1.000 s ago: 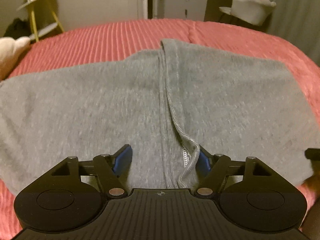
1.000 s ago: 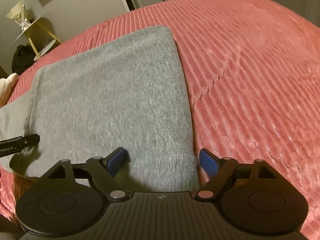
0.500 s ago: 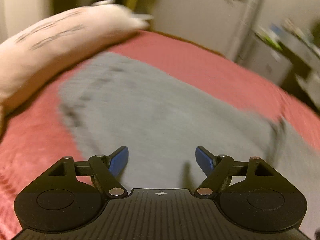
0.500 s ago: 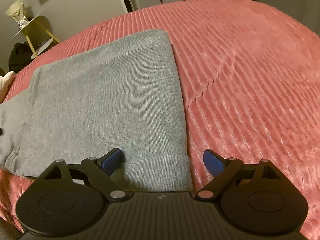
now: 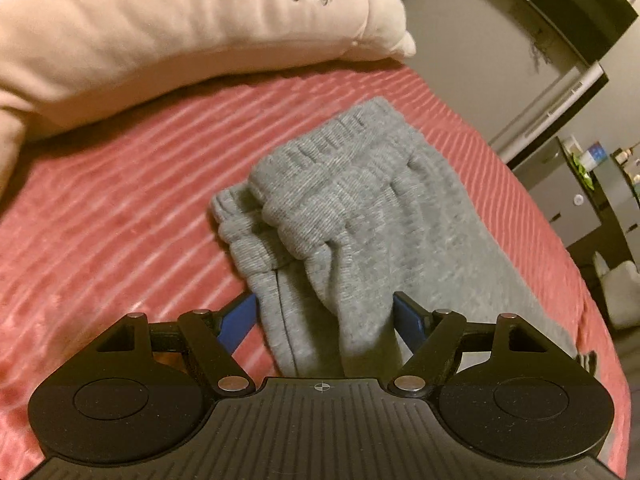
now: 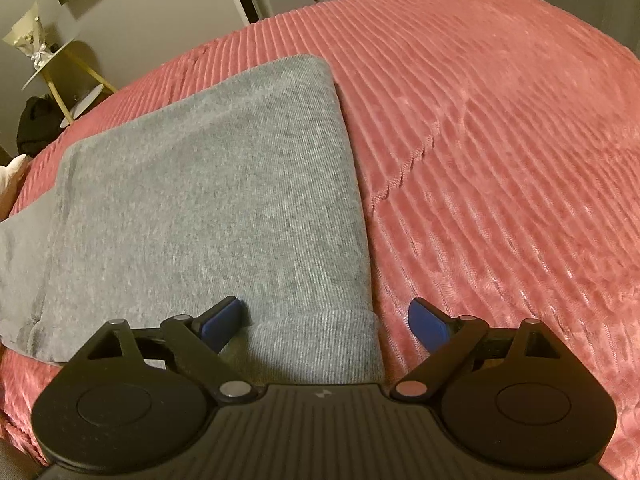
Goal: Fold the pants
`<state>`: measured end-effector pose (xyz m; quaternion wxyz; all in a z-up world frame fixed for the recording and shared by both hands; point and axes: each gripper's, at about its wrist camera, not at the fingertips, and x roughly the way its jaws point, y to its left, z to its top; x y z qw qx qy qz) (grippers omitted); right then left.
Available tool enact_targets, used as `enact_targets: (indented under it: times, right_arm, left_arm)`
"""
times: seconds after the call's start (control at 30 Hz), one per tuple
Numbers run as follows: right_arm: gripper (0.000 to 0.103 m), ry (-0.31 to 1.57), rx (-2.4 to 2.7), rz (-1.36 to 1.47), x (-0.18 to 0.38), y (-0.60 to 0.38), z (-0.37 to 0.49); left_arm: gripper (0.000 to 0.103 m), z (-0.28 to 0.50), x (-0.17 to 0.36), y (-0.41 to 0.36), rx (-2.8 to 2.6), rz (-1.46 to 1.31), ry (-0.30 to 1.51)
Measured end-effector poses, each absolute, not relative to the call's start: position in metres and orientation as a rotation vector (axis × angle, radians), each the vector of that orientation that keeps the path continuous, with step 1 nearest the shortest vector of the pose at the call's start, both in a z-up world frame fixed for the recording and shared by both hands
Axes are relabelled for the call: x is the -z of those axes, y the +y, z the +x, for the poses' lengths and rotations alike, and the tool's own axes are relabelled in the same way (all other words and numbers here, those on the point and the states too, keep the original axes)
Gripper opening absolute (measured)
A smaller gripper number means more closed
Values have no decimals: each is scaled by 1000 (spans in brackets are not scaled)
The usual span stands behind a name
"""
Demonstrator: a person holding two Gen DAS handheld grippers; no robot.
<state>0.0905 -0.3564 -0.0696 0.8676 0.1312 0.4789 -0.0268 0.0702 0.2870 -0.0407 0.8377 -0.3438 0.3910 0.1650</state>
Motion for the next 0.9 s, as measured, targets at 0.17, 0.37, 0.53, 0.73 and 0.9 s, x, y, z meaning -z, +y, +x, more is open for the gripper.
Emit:
enact_targets:
  times: [0.17, 0.37, 0.53, 0.73, 0.9]
  right_arm:
    - [92, 1007, 57, 286, 71, -357, 92]
    - [94, 1016, 56, 286, 74, -357, 94]
    - [94, 1017, 55, 286, 74, -357, 95]
    - [94, 1019, 55, 285, 75, -356, 96]
    - [94, 1016, 56, 287, 74, -356, 96]
  left_arm:
    - [81, 73, 50, 296, -329, -818, 769]
    - [64, 67, 59, 309, -320, -907, 740]
    - [34, 62, 45, 297, -283, -835, 684]
    - [63, 70, 59, 292, -311, -831, 714]
    - [30, 76, 44, 285, -328, -818, 681]
